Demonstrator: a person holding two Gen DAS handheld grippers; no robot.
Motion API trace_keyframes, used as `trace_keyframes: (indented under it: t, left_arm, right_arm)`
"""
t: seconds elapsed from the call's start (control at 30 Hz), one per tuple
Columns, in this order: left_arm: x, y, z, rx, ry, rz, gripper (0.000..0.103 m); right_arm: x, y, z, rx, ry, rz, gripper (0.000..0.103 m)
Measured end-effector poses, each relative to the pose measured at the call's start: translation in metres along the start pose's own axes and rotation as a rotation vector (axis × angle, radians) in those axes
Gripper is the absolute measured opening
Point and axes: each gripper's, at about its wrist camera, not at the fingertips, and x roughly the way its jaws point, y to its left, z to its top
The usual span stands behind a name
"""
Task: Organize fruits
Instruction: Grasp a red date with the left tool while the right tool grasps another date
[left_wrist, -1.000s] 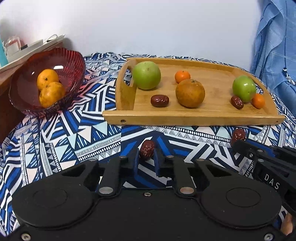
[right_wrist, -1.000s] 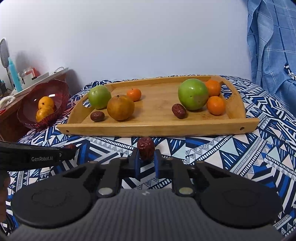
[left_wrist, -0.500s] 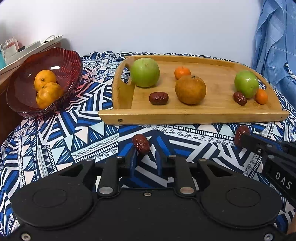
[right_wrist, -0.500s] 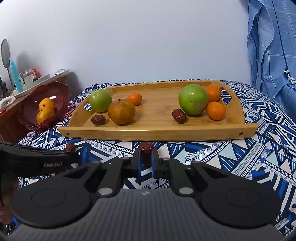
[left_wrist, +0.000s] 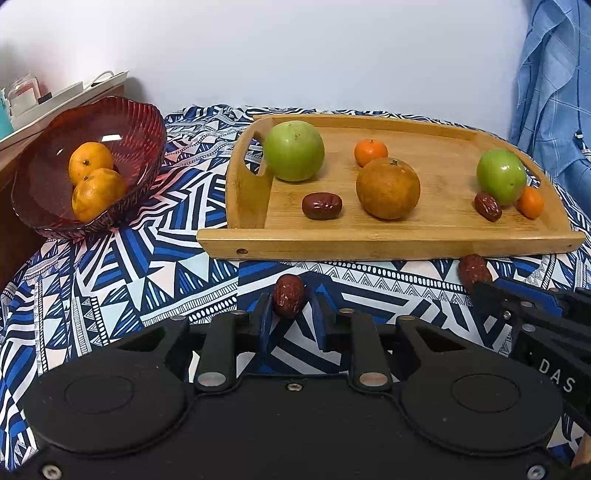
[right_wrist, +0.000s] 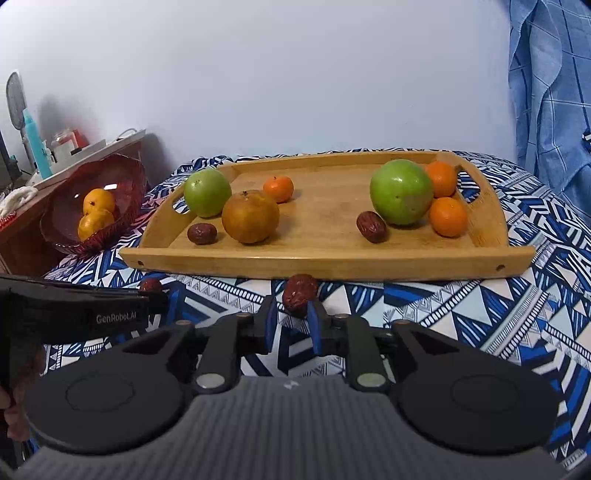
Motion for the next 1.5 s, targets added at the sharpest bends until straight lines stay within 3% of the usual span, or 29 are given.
trace_keyframes:
  t: [0.33, 0.4, 0.47, 0.87, 0.93, 1.0, 1.13, 1.4, 1.5]
  left_arm:
    - [-0.005, -0.001, 0.004, 0.007, -0.049, 0.02, 0.017]
    - [-0.005, -0.001, 0.003, 0.005, -0.05, 0.022, 0.017]
    - [-0.006, -0.001, 0.003, 0.003, -0.048, 0.019, 0.017]
    - [-0.02, -0.004, 0.009, -0.002, -0.082, 0.005, 0.017]
    - [-0.02, -0.005, 0.009, -0.001, -0.081, 0.002, 0.017]
    - [-0.02, -0.007, 0.009, 0.003, -0.08, 0.0, 0.017]
    - [-0.019, -0.01, 0.007, 0.005, -0.071, -0.007, 0.017]
    - [-0.018, -0.01, 0.008, -0.003, -0.063, -0.019, 0.017]
    - [-0.017, -0.01, 0.009, -0.005, -0.064, -0.02, 0.017]
  right_arm:
    - [0.01, -0.003, 0.004, 0.018, 0.044, 0.038, 0.043]
    - [0.011, -0.005, 0.005, 0.025, 0.044, 0.047, 0.025]
    - [0.011, -0.005, 0.005, 0.028, 0.043, 0.049, 0.019]
    - [0.0, -0.005, 0.011, 0.026, -0.012, 0.049, 0.011]
    - [0.001, -0.008, 0.011, 0.033, -0.002, 0.05, 0.015]
    - [0.005, -0.01, 0.01, 0.047, 0.018, 0.066, 0.028]
    - [0.012, -0.011, 0.008, 0.065, 0.044, 0.082, 0.03]
    - [0.022, -0.011, 0.012, 0.062, 0.05, 0.132, 0.059]
    - [0.026, -0.007, 0.014, 0.035, 0.054, 0.146, 0.06]
